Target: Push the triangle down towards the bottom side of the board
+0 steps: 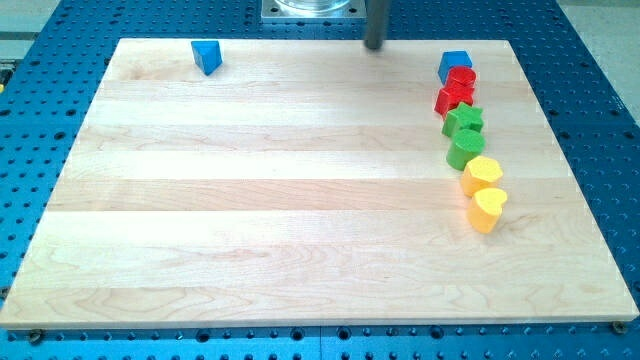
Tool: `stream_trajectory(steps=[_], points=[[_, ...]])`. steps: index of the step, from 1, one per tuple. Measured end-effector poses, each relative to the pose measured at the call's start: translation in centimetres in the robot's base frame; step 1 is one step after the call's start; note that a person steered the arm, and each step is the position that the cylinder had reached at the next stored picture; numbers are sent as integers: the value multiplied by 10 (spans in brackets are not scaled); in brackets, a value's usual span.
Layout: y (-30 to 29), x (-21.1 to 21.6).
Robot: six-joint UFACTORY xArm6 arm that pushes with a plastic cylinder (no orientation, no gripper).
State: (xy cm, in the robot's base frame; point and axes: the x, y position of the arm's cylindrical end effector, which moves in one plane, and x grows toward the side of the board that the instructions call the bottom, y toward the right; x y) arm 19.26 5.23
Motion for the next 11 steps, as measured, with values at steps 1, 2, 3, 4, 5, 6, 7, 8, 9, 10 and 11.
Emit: stream_trajectory(steps=[1,2,3,4,5,6,7,8,9,10,11], points=[[-60,0],[-97,-1],[-133,0],[-163,-1],[-195,-1],[-211,0],[-211,8],[-200,65],[-182,127],[-195,134],[-229,126]])
